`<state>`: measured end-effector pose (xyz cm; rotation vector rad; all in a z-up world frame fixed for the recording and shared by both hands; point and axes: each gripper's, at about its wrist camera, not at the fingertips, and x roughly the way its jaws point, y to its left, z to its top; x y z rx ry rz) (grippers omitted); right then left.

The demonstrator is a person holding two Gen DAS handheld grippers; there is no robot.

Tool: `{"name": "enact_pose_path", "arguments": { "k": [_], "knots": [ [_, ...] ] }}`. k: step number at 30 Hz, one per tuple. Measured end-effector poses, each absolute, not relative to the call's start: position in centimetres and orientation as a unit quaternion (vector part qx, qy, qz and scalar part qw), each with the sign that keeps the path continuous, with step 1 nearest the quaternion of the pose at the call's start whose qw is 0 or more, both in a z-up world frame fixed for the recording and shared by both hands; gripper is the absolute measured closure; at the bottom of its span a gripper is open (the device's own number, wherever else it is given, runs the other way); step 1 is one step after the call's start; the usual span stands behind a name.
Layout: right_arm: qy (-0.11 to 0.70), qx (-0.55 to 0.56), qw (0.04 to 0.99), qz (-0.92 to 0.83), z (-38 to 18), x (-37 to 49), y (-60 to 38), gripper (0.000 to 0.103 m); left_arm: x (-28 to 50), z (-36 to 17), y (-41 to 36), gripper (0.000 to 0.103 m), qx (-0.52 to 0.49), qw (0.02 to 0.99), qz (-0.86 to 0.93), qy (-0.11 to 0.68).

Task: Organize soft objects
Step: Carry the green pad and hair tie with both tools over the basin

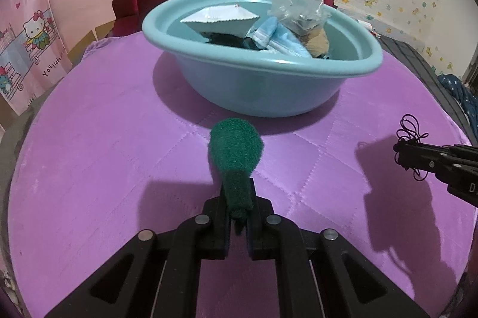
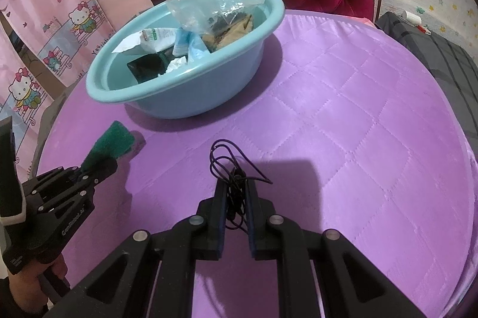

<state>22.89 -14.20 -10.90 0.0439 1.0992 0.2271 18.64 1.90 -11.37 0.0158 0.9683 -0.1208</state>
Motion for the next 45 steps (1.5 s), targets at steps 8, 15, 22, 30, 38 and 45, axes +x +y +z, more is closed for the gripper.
{"name": "enact_pose_path", "arguments": {
  "k": [8,15,22,30,38,45],
  "knots": [
    [0.525,0.016,0.844,0.111,-9.5,21.5,-13.7,0.092,16.8,-9.4,0.9,0.095,0.009,0.884,-0.061,0.464],
    [0.526,0.014,0.843,0.112,-8.5,20.7,-13.2,0.092,15.9,-8.2,1.1,0.095,0.008,0.886,-0.065,0.460],
    [0.534,0.016,0.838,0.114,-7.4,20.0,-12.9,0.092,15.0,-7.0,1.0,0.095,0.002,0.880,-0.086,0.467],
    [0.546,0.008,0.829,0.119,-6.0,19.0,-12.1,0.092,13.6,-5.1,0.9,0.095,0.008,0.876,-0.100,0.472],
    [0.539,0.004,0.832,0.130,-2.8,19.4,-10.7,0.092,13.7,-1.8,0.8,0.095,0.007,0.879,-0.125,0.461],
    [0.525,0.003,0.838,0.145,0.3,21.0,-9.7,0.092,15.0,1.1,1.2,0.095,0.008,0.886,-0.133,0.444]
  ]
}}
